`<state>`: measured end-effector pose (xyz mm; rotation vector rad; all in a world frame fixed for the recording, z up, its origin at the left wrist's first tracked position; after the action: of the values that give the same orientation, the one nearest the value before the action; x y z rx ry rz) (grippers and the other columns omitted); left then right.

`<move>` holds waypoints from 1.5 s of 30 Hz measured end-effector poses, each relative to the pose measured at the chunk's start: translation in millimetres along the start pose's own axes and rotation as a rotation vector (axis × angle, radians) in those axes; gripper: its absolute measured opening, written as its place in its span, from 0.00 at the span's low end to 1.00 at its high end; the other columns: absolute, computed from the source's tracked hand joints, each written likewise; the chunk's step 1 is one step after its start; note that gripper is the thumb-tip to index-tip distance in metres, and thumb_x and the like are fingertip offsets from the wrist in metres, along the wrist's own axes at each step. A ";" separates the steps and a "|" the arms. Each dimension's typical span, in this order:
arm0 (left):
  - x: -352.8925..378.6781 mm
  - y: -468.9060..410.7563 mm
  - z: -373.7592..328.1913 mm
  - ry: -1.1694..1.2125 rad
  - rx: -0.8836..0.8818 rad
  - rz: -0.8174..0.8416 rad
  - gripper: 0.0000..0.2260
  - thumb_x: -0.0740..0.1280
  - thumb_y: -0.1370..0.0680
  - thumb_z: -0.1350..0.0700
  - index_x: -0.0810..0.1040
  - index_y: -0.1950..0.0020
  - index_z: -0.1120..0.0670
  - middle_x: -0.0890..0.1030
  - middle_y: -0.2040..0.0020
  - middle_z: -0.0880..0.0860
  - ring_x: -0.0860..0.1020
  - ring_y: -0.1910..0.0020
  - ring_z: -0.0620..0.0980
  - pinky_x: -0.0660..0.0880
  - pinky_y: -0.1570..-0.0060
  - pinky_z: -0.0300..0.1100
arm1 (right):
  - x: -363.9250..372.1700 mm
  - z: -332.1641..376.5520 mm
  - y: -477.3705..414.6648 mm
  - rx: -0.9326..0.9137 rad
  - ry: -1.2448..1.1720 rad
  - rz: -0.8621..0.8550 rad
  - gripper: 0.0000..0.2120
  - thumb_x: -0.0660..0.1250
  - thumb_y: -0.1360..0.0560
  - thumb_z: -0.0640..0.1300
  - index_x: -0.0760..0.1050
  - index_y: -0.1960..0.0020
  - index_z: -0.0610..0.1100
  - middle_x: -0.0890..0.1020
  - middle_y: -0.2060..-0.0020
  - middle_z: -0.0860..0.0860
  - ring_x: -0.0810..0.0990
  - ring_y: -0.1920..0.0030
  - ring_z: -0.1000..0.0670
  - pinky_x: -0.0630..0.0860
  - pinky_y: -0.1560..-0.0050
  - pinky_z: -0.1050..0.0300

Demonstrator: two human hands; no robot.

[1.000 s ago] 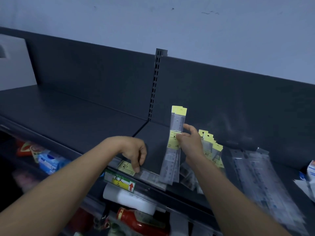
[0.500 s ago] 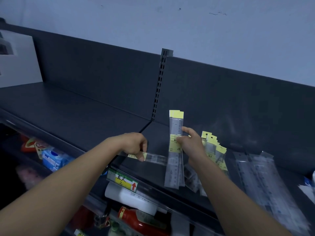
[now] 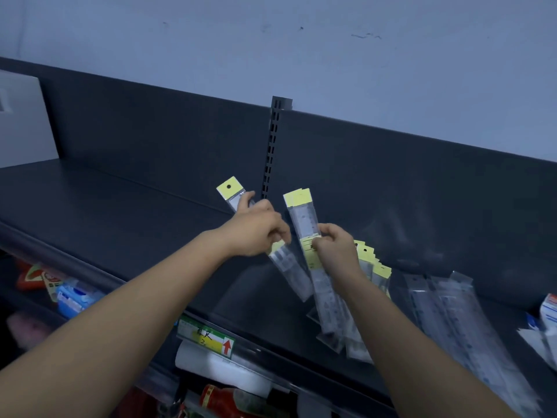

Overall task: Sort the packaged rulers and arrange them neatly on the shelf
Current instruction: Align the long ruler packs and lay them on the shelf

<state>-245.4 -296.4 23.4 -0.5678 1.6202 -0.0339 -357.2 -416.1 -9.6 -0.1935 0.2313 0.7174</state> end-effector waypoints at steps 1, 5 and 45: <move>-0.5 -2.7 -6.0 0.016 0.024 -0.020 0.10 0.64 0.21 0.58 0.80 0.48 0.44 0.79 0.54 0.44 0.66 0.44 0.41 0.33 0.30 0.50 | 1.2 0.3 0.3 0.011 -0.006 0.025 0.16 0.60 0.28 0.34 0.80 0.46 0.46 0.84 0.54 0.46 0.81 0.56 0.45 0.76 0.61 0.52; 1.6 -9.6 -18.5 0.035 0.024 -0.066 0.05 0.66 0.23 0.57 0.76 0.50 0.48 0.75 0.53 0.48 0.65 0.43 0.40 0.29 0.32 0.45 | -0.9 -3.2 -1.0 0.088 -0.122 0.085 0.12 0.62 0.26 0.33 0.80 0.52 0.45 0.84 0.57 0.44 0.80 0.60 0.45 0.77 0.60 0.49; 102.0 -43.2 -93.6 0.814 -0.458 0.363 0.05 0.69 0.24 0.58 0.76 0.51 0.57 0.76 0.57 0.51 0.73 0.61 0.46 0.70 0.64 0.38 | -99.3 -66.6 0.8 0.285 0.305 -0.226 0.05 0.61 0.26 0.35 0.74 0.55 0.42 0.73 0.61 0.47 0.73 0.58 0.45 0.67 0.59 0.56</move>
<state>-320.9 -401.3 -42.4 -0.6365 2.5372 0.4372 -439.7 -494.6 -46.1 -0.0545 0.5894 0.4211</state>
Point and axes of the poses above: each hand's wrist, its own y-axis away from the middle knuckle, its own x-axis out of the palm, z = x × y, the point moved 4 cm from there along -y, towards the middle knuckle
